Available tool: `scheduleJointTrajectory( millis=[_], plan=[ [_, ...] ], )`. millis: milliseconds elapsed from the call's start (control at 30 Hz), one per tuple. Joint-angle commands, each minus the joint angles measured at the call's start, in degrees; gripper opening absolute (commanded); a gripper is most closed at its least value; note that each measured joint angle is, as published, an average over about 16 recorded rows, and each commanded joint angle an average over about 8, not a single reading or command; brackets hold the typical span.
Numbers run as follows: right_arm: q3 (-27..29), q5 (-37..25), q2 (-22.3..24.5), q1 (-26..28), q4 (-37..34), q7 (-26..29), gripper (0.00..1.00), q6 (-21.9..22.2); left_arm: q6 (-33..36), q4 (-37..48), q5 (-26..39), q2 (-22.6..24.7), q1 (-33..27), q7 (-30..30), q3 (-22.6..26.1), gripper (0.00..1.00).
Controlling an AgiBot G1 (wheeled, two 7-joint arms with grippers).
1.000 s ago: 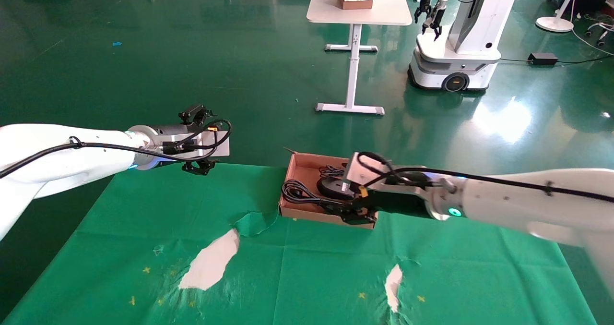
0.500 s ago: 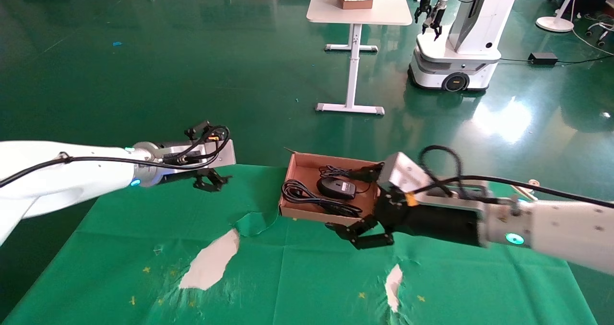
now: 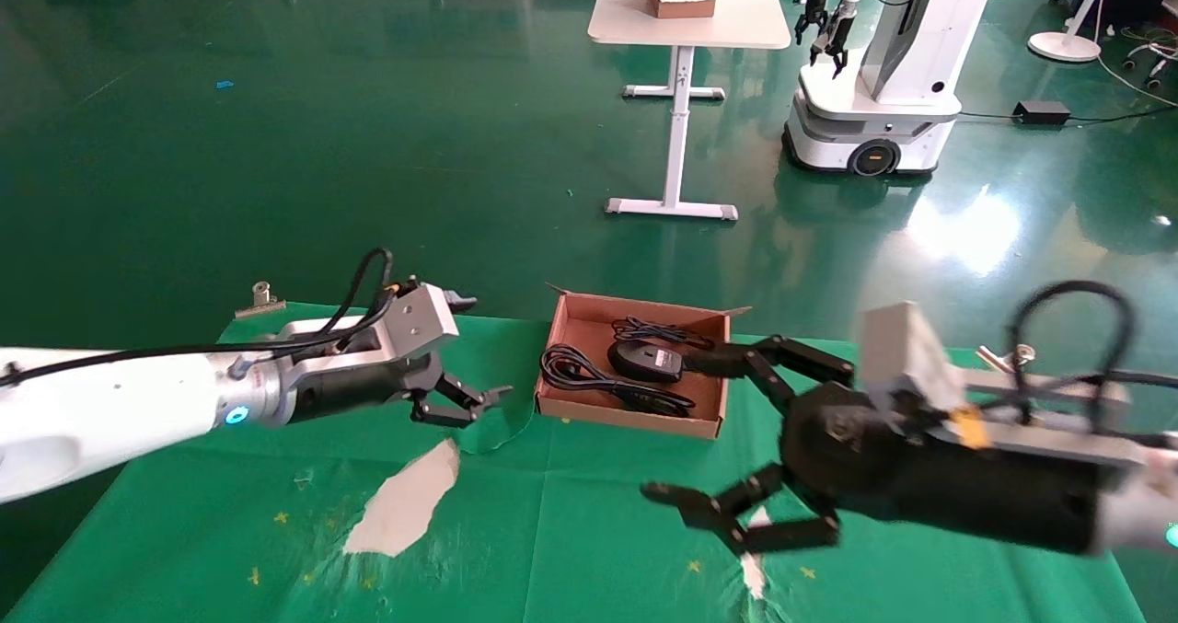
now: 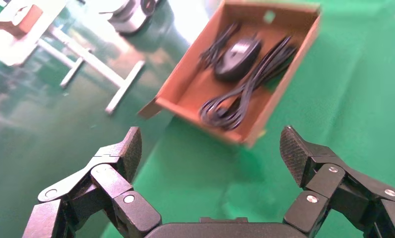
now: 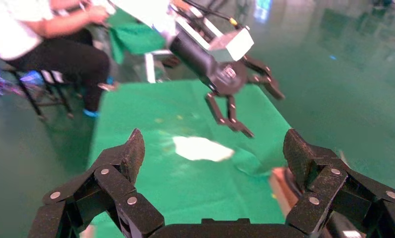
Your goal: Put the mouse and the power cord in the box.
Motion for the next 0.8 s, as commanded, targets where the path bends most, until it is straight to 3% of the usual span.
scheduleJointTrajectory(
  millis=[33, 367, 800],
  plan=[
    [0.9, 2.4, 1.5, -1.1, 1.5, 0.7, 1.0, -1.5, 1.8, -1.9, -1.4, -1.2, 1.4, -1.3, -1.7, 1.0],
    [4.7, 13.0, 8.0, -6.0, 8.3, 3.7, 1.0, -8.1, 11.0, -11.3, -8.2, -7.2, 8.2, -7.8, -10.2, 1.0],
    [5.0, 14.2, 8.7, -6.5, 9.0, 4.0, 1.0, -8.8, 22.9, -23.5, -17.0, -14.8, 17.0, -16.2, -21.2, 1.0]
  ],
)
